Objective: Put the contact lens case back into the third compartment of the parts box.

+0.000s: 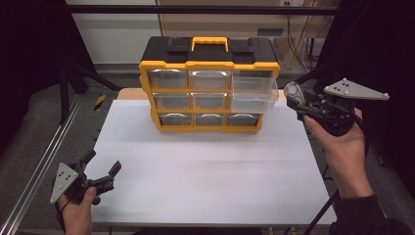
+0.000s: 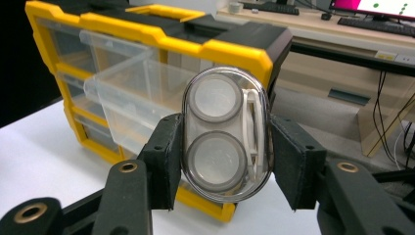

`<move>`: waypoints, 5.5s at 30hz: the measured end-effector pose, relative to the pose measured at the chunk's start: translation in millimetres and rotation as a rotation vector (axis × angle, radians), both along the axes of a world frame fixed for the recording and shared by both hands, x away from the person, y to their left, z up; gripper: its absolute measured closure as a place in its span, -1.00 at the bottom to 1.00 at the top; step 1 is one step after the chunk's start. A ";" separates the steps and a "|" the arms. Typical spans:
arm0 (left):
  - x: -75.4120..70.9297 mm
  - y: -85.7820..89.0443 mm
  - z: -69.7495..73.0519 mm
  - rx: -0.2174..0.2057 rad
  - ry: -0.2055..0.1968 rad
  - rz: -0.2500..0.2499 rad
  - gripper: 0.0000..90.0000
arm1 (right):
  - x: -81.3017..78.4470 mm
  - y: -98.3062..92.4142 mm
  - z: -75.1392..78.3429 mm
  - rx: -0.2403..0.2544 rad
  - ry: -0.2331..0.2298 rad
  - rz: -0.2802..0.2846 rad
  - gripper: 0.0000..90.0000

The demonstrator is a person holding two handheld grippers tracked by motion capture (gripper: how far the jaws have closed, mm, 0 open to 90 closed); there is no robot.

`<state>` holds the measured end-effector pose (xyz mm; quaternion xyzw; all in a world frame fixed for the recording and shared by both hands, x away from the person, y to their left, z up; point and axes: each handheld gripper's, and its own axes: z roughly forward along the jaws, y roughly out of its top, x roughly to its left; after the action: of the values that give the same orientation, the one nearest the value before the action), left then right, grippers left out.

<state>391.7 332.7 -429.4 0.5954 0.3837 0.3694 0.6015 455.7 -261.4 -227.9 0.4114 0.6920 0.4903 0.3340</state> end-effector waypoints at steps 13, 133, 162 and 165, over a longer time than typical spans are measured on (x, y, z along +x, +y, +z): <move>-0.5 0.5 0.2 -0.003 0.000 0.000 -0.95 | 13.3 17.7 23.6 -0.030 -0.018 0.027 0.09; -0.8 -0.3 0.2 -0.015 -0.002 -0.010 -0.99 | 83.8 82.1 30.4 0.092 0.018 0.007 -0.87; -1.2 0.8 0.2 -0.017 -0.001 -0.005 -0.99 | 64.4 26.7 29.9 0.205 -0.048 -0.010 -0.88; -1.4 1.0 0.3 -0.017 -0.002 -0.005 -0.99 | 62.7 22.0 28.7 0.215 -0.050 -0.016 -0.89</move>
<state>390.3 333.8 -429.1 0.5911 0.3848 0.3652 0.6077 518.5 -239.3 -199.2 0.4382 0.6235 0.5690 0.3091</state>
